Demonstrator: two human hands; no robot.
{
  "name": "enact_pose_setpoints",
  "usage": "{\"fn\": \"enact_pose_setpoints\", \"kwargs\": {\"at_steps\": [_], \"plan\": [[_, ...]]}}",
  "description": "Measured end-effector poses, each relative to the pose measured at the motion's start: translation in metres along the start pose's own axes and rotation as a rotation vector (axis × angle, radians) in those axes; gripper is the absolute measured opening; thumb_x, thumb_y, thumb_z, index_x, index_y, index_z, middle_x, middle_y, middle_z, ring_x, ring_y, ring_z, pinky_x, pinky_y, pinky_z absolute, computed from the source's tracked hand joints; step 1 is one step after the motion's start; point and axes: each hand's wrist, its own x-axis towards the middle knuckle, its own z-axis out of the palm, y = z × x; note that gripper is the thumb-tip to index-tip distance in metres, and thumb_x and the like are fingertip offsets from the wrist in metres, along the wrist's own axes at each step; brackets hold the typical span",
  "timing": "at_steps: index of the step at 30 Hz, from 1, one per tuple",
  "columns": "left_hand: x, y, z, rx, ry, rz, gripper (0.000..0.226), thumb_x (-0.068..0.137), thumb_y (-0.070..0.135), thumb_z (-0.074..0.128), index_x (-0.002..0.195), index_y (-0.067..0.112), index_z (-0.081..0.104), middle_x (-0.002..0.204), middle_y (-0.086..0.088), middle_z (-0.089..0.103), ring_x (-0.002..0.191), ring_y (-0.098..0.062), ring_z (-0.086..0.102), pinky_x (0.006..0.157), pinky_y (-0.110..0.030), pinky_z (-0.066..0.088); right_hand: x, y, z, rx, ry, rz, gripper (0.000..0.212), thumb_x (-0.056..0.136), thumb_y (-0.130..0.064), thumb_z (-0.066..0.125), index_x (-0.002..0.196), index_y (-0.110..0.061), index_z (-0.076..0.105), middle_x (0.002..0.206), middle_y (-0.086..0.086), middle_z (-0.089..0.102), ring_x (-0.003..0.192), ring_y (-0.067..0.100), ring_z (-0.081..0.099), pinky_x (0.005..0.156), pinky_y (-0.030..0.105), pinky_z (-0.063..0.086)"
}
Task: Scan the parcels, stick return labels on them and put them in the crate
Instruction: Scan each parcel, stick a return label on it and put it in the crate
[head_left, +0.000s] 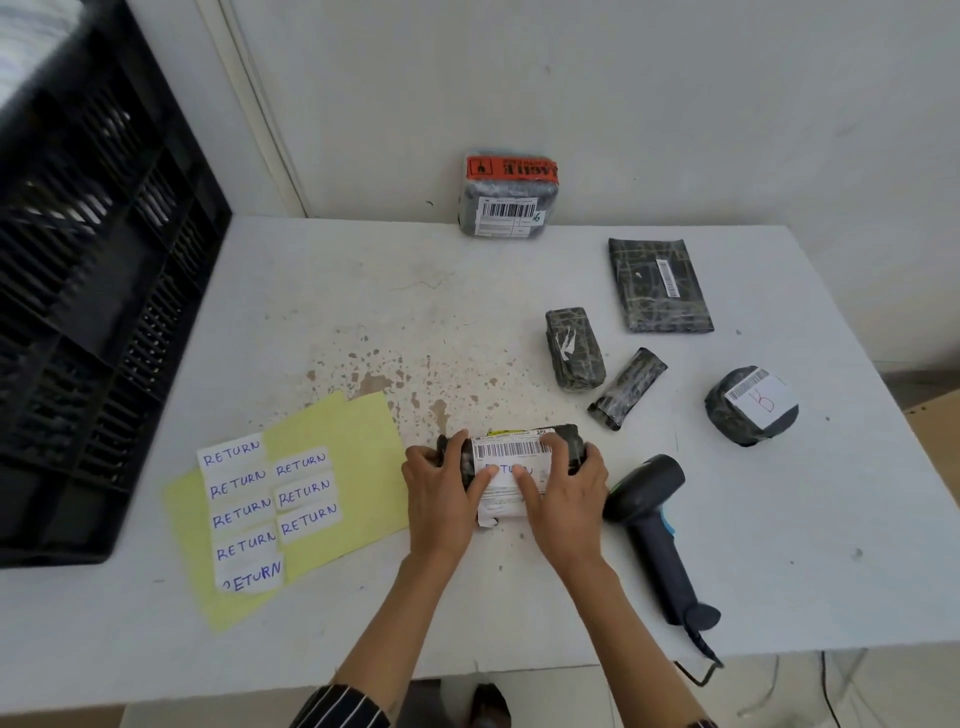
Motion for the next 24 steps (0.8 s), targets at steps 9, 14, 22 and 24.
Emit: {"fn": "enact_pose_setpoints", "kwargs": {"at_steps": [9, 14, 22, 24], "plan": [[0.0, 0.014, -0.039, -0.255, 0.048, -0.018, 0.047, 0.088, 0.039, 0.06, 0.132, 0.027, 0.05, 0.118, -0.006, 0.035, 0.112, -0.016, 0.029, 0.101, -0.032, 0.037, 0.005, -0.028, -0.033, 0.39, -0.025, 0.159, 0.059, 0.089, -0.025, 0.062, 0.138, -0.007, 0.036, 0.122, 0.012, 0.037, 0.114, 0.026, 0.04, 0.1, 0.031, 0.033], [0.006, 0.023, -0.109, -0.497, 0.19, -0.047, 0.068, 0.065, 0.037, 0.083, 0.124, 0.023, 0.052, 0.112, 0.004, 0.058, 0.104, -0.015, 0.056, 0.087, -0.029, 0.051, 0.01, -0.043, -0.07, 0.844, -0.257, 0.262, 0.042, 0.077, -0.04, 0.073, 0.11, -0.02, 0.056, 0.12, 0.012, 0.054, 0.1, 0.015, 0.061, 0.08, 0.025, 0.052], [-0.007, 0.046, -0.224, -0.463, 0.292, 0.182, 0.05, 0.061, 0.031, 0.086, 0.106, 0.028, 0.065, 0.103, 0.007, 0.06, 0.088, -0.002, 0.058, 0.075, -0.008, 0.045, -0.004, -0.118, -0.126, 1.228, -0.477, 0.158, 0.016, 0.085, -0.012, 0.066, 0.084, -0.011, 0.05, 0.084, 0.015, 0.064, 0.075, 0.023, 0.056, 0.063, 0.032, 0.041], [-0.015, 0.044, -0.251, -0.471, 0.287, 0.213, 0.052, 0.062, 0.03, 0.086, 0.108, 0.033, 0.064, 0.105, 0.011, 0.058, 0.093, -0.004, 0.059, 0.08, -0.013, 0.047, -0.008, -0.139, -0.135, 1.281, -0.493, 0.14, 0.015, 0.085, -0.01, 0.065, 0.083, -0.01, 0.05, 0.085, 0.016, 0.065, 0.077, 0.025, 0.058, 0.067, 0.035, 0.042]]}}
